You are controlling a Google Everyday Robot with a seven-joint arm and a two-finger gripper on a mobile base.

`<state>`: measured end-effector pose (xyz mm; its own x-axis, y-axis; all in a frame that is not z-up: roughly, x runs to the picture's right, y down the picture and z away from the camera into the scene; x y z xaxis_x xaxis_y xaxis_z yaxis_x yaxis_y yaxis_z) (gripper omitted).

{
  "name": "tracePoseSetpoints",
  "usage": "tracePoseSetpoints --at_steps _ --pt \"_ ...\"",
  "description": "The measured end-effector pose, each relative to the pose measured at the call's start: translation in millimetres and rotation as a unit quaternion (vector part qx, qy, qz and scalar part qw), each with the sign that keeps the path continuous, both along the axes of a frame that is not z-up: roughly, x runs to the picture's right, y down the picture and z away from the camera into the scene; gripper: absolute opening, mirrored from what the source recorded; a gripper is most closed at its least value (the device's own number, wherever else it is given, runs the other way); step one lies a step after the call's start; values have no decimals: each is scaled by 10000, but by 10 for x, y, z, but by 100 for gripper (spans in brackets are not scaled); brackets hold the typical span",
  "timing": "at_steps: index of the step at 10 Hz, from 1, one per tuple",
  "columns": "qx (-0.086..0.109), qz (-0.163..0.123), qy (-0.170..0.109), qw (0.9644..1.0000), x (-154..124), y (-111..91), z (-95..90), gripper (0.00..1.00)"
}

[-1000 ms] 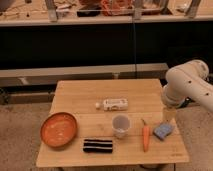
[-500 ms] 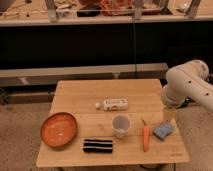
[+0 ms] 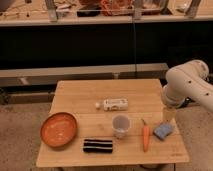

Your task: Push the ceramic bowl across the table

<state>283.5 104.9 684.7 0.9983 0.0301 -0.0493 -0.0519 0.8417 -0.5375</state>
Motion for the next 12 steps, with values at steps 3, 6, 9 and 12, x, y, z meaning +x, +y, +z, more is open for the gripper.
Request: tracePoseSetpoints --at_steps 3,6,9,12 --pt "1 -134 -86 9999 -123 -10 0 80" --pt "-6 -413 -314 9987 -666 -49 17 80" --pt "-20 -641 -492 9967 -955 -51 16 80" --pt "-27 -898 -762 9930 -1461 -22 34 80"
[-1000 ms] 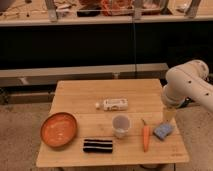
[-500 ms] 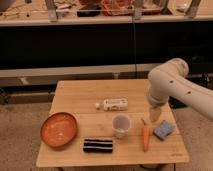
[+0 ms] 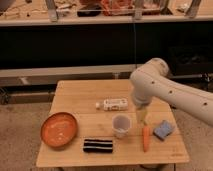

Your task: Push the ceramic bowl across the table

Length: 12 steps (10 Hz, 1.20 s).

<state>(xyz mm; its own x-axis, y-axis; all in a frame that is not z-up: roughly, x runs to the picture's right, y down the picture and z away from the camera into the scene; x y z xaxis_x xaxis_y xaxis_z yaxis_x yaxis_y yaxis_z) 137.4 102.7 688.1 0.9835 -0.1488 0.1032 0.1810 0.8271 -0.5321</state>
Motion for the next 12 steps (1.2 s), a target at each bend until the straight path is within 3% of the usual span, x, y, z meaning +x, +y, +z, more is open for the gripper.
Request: tracePoseSetpoints --at_steps 6,8,12 --pt "27 -459 -450 9979 -666 88 76 80" --pt "30 -657 -642 9958 -1033 145 134 80" --pt "-9 -946 -905 9914 -1380 266 253 80"
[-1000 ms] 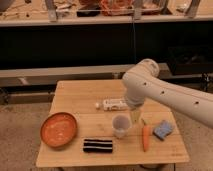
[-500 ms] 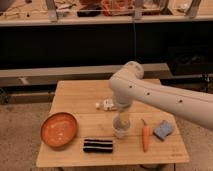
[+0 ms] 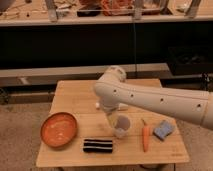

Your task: Push the ceramic bowl across the table

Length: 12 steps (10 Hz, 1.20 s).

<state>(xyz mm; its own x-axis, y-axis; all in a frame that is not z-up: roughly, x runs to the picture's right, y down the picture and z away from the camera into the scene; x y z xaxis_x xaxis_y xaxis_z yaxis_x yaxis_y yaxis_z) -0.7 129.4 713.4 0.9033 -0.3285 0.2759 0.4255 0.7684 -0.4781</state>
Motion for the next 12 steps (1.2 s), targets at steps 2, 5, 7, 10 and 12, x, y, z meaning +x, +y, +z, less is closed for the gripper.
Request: tracePoseSetpoints --at_steps 2,5,7,10,12 --pt "-67 -150 -172 9997 -280 115 105 80" --pt "-160 -284 -344 9989 -449 270 244 80" --pt "-219 -388 -484 9978 -577 407 335 80" --pt "-260 -465 -602 9968 -638 475 377 80" --pt "-276 -503 -700 9959 -758 509 392 80"
